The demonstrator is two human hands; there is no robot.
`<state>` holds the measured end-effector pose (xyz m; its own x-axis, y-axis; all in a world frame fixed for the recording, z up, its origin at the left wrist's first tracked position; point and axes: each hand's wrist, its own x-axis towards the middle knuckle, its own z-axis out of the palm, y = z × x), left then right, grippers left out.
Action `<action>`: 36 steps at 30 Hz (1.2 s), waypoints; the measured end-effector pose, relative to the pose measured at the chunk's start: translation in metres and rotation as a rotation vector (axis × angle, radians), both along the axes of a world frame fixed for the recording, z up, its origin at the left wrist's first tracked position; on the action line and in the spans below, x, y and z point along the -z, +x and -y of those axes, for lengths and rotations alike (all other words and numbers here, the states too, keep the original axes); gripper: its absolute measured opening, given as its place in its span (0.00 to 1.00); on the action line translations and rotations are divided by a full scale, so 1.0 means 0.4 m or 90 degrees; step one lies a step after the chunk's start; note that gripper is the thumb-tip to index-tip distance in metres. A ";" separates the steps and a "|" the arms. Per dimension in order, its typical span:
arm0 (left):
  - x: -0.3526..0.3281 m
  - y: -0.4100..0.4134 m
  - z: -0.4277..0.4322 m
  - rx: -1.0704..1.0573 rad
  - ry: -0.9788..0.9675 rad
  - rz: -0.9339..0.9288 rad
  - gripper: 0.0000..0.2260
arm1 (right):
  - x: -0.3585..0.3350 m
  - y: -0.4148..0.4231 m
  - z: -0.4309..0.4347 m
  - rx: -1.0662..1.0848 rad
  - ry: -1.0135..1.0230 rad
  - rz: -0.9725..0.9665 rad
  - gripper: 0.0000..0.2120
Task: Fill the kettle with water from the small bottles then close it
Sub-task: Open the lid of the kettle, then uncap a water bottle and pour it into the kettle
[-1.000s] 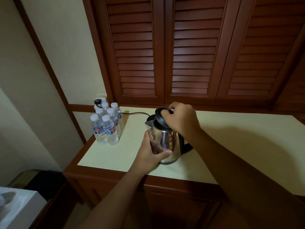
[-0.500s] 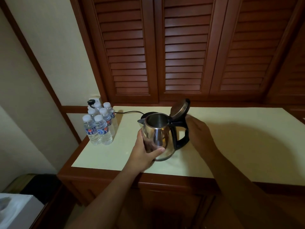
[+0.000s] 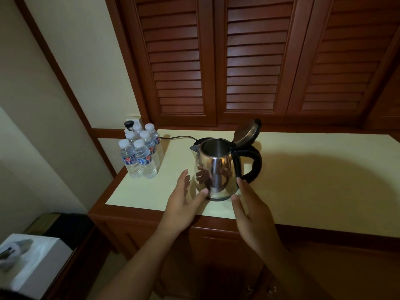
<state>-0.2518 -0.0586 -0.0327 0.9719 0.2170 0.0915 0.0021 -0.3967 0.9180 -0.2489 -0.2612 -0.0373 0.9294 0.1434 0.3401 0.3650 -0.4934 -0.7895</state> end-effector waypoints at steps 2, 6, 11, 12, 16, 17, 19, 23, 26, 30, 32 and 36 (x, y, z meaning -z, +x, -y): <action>0.004 -0.019 -0.007 -0.013 -0.010 0.009 0.35 | -0.007 0.000 -0.019 -0.038 -0.004 0.006 0.25; 0.011 -0.048 -0.032 -0.034 -0.020 0.027 0.29 | -0.016 -0.002 -0.066 -0.046 -0.006 0.024 0.21; 0.003 -0.070 -0.081 -0.082 -0.050 0.062 0.25 | -0.028 -0.012 -0.152 -0.069 0.001 0.085 0.20; 0.001 -0.073 -0.094 -0.092 -0.056 0.068 0.24 | -0.031 -0.009 -0.173 -0.081 0.002 0.081 0.19; -0.019 -0.076 -0.158 -0.139 -0.052 0.098 0.22 | -0.058 0.011 -0.269 -0.117 -0.007 0.073 0.18; -0.026 -0.073 -0.178 -0.149 -0.051 0.106 0.22 | -0.069 0.021 -0.295 -0.127 -0.015 0.073 0.18; -0.035 -0.061 -0.221 -0.170 -0.046 0.119 0.21 | -0.090 0.051 -0.352 -0.147 -0.041 0.062 0.18; -0.063 -0.022 -0.305 -0.194 -0.021 0.123 0.20 | -0.130 0.125 -0.464 -0.151 -0.057 0.070 0.18; -0.069 0.009 -0.362 -0.216 0.006 0.147 0.16 | -0.153 0.179 -0.544 -0.152 -0.071 0.103 0.17; -0.061 0.043 -0.420 -0.224 0.035 0.165 0.15 | -0.178 0.252 -0.642 -0.138 -0.105 0.129 0.16; -0.055 0.054 -0.438 -0.217 0.047 0.173 0.14 | -0.185 0.286 -0.679 -0.126 -0.158 0.115 0.18; -0.041 0.065 -0.469 -0.193 0.038 0.180 0.13 | -0.188 0.332 -0.709 -0.103 -0.260 0.127 0.17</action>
